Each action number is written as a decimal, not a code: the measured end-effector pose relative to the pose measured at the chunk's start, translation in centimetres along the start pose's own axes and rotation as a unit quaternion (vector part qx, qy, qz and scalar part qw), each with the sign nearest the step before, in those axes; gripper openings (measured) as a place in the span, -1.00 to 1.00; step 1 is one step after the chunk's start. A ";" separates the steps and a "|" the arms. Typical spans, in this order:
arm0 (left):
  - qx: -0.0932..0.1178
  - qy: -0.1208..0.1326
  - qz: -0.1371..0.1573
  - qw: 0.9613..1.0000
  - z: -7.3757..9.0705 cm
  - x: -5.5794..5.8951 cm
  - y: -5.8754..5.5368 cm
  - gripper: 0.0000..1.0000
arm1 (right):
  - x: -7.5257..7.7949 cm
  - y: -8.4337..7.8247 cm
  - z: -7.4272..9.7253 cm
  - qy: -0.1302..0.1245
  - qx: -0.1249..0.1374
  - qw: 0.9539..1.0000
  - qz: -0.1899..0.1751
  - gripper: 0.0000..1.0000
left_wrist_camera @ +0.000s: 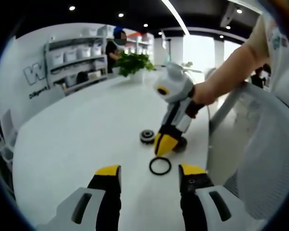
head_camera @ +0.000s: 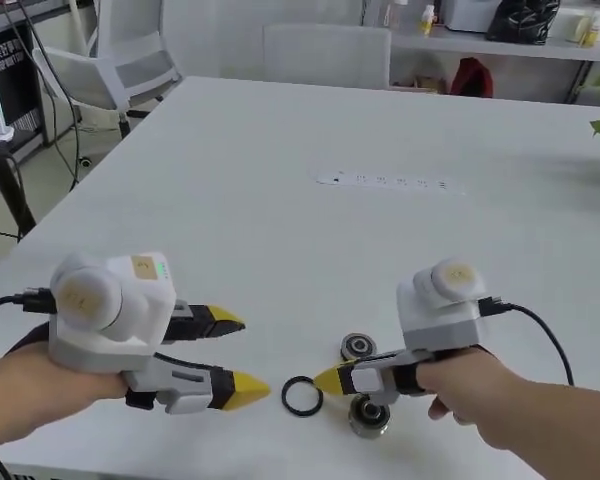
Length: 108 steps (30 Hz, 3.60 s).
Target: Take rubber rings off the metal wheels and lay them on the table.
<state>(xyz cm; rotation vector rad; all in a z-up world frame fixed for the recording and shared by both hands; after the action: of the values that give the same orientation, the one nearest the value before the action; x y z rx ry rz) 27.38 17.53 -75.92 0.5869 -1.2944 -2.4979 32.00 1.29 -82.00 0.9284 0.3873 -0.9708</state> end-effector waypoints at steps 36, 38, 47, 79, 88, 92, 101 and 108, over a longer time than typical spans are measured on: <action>0.010 -0.025 -0.017 1.000 -4.2 -1.1 2.9 -0.04 | 1.6 1.7 5.6 0.000 0.075 0.997 -0.010 -0.70; 0.008 -0.026 -0.016 0.999 -4.5 -1.2 3.0 -0.04 | 1.9 1.7 5.8 -0.004 0.075 0.997 -0.006 -0.70; 0.004 -0.034 -0.015 0.999 -5.8 -1.1 3.2 -0.05 | 3.3 1.6 6.3 -0.017 0.077 0.997 0.010 -0.62; -0.005 -0.054 0.007 0.999 -10.8 -2.2 2.8 -0.13 | 6.1 1.3 4.7 -0.019 0.052 0.991 0.118 -0.71; -0.005 -0.060 0.016 0.998 -12.2 -2.0 2.9 -0.24 | 6.2 1.3 4.5 -0.015 0.050 0.986 0.155 -0.73; -0.007 -0.063 0.017 0.998 -12.8 -1.9 2.8 -0.29 | 6.0 1.2 4.4 -0.017 0.044 0.981 0.190 -0.72; -0.011 -0.066 0.021 0.998 -13.4 -1.7 2.9 -0.42 | 5.8 1.2 4.1 -0.017 0.040 0.974 0.222 -0.72; -0.019 -0.065 0.020 0.997 -13.8 -1.5 2.7 -0.52 | 5.8 1.3 4.1 -0.015 0.040 0.970 0.238 -0.69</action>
<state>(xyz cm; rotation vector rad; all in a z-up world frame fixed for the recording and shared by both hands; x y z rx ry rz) 35.29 6.76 -80.52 0.3900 -1.2865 -2.5585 35.75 -4.82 -82.82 1.0193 0.0889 -0.5609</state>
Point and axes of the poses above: the centre of the closed fingertips' face, and the gripper's own axes: z roughly backward along the fingers, x roughly to its right, y roughly out of its top, the point moved 7 cm from there along z, roughly backward along the fingers, and after that the axes turned 14 degrees about -z, right-handed, at the moved point
